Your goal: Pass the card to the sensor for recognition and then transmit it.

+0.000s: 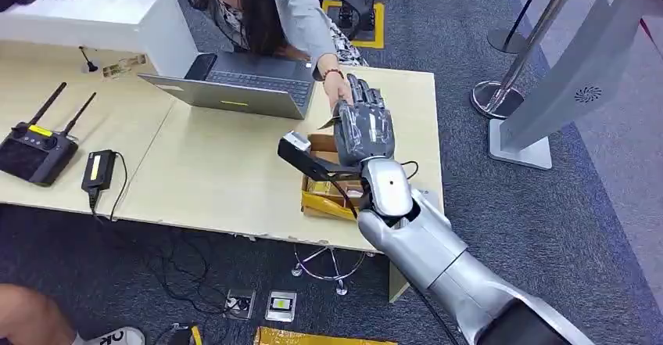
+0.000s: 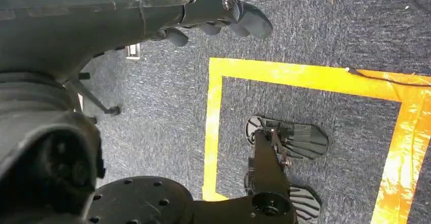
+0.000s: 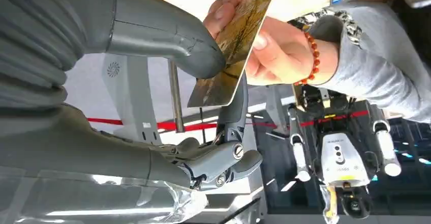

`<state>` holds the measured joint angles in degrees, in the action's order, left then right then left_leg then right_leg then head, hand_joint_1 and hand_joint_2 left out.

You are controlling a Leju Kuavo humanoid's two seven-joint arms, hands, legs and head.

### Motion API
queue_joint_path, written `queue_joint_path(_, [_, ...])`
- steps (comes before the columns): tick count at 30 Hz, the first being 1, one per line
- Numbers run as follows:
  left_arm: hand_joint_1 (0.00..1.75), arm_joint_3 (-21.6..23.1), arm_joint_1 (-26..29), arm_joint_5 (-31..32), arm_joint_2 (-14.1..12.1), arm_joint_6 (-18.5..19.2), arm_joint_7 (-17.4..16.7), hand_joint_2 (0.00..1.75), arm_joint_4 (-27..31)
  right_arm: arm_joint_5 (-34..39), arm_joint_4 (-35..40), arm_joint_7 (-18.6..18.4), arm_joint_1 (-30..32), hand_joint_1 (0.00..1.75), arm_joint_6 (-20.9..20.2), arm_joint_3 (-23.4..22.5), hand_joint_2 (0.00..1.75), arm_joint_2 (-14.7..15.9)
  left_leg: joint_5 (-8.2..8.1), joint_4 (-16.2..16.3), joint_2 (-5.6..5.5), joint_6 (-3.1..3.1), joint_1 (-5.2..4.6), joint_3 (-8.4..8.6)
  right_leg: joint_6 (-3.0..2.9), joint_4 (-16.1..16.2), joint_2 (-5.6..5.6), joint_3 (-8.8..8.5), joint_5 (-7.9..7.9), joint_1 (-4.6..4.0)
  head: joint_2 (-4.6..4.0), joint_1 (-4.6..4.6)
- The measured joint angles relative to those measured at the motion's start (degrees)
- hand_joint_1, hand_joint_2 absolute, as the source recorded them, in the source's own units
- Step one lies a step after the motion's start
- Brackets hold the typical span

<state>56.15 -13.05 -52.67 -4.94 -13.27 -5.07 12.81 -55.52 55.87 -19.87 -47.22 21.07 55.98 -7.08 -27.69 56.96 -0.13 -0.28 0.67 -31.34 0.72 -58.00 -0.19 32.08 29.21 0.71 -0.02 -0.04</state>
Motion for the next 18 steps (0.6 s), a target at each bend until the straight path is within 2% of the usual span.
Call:
queue_joint_path(4, [0.0,0.0,-0.03,0.02,0.11,0.2,0.0,0.0,0.0,0.0,-0.79,0.02,-0.23,1.75,0.09,0.0,1.75,-0.39,0.0,0.0,0.0,0.0,0.0,0.01,0.0,0.0,0.0,-0.01,0.0,0.0,0.0,0.0])
queue_joint_path(5, [0.0,0.0,-0.05,0.02,0.13,0.2,0.0,0.0,0.0,0.0,-0.98,0.02,-0.33,1.52,0.11,0.0,1.75,-0.46,0.0,0.0,0.0,0.0,0.0,0.01,0.0,0.0,0.0,-0.01,0.0,0.0,0.0,0.02])
queue_joint_path(6, [0.0,0.0,-0.05,0.02,0.15,0.2,0.0,0.0,0.0,0.0,-1.22,0.02,-0.4,0.77,0.18,0.0,1.75,-0.5,0.0,0.0,0.0,0.0,0.0,0.01,0.0,0.0,0.0,-0.01,0.0,0.0,0.0,0.02])
queue_joint_path(7, [0.0,0.02,-0.05,0.02,0.15,0.22,0.0,0.0,0.0,0.0,-1.42,0.0,-0.45,0.0,0.28,0.0,0.0,-0.55,0.0,0.0,0.0,0.0,0.0,0.01,0.0,0.0,0.0,-0.01,0.0,0.0,0.0,0.02])
queue_joint_path(14, [0.0,0.35,-0.25,0.07,0.17,0.28,0.0,0.0,0.0,0.15,-2.58,2.71,-0.5,0.0,0.96,0.0,0.0,-0.72,0.0,0.0,0.0,0.0,0.0,0.0,0.0,0.0,0.01,0.0,0.0,0.0,0.0,0.02])
queue_joint_path(18, [0.0,0.55,-0.29,0.04,0.17,0.37,-0.02,0.0,0.0,-0.65,-3.04,2.39,-0.54,0.0,0.11,0.02,0.0,-0.83,0.0,0.0,0.0,0.0,0.0,0.0,0.0,0.0,0.0,0.0,0.0,0.0,0.0,0.02])
